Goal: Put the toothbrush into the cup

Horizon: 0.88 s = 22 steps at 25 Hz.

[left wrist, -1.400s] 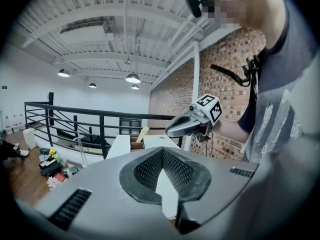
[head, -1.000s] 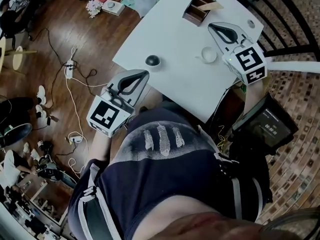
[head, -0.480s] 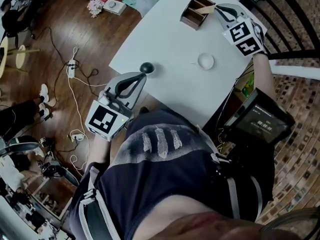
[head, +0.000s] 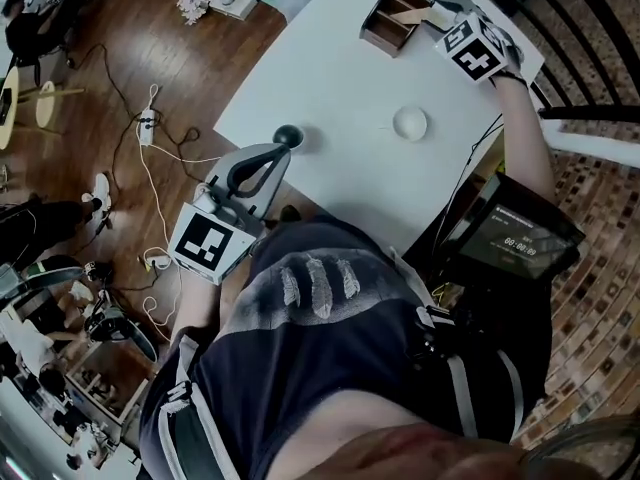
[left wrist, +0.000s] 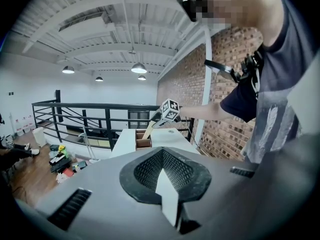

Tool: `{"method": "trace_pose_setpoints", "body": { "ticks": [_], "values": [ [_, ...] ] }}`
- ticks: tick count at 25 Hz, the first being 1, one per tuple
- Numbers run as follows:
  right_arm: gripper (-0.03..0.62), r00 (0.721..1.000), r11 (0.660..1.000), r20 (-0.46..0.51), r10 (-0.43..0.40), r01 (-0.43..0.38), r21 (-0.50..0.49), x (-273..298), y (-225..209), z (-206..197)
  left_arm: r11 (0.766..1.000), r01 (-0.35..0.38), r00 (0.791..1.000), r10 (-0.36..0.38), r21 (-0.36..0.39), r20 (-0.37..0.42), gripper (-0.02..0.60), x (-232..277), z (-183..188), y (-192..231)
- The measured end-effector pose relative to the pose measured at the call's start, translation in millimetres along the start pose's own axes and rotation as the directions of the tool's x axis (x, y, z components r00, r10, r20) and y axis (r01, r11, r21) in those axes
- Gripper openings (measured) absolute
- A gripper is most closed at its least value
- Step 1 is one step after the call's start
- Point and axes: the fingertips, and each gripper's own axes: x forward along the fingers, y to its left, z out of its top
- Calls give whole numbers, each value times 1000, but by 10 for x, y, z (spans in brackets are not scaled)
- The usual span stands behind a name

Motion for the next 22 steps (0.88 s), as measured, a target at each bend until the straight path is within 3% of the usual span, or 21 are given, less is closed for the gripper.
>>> {"method": "trace_pose_setpoints", "body": {
  "ticks": [5, 9, 11, 22],
  "values": [
    [186, 998, 997, -27, 50, -48, 60, 255, 111, -171, 1000, -18, 1000, 18, -2, -3, -12, 10, 4, -32],
    [183, 997, 997, -67, 43, -38, 71, 387, 114, -240, 1000, -23, 1000, 23, 11, 4, -12, 27, 23, -13],
    [94, 996, 996, -78, 42, -35, 80, 417, 123, -239, 999, -27, 1000, 27, 17, 8, -12, 45, 28, 21],
    [67, 1000, 987, -1, 2, -2, 163, 47, 110, 67, 997, -27, 997, 21, 77, 74, -12, -52, 148, 88]
  ]
}}
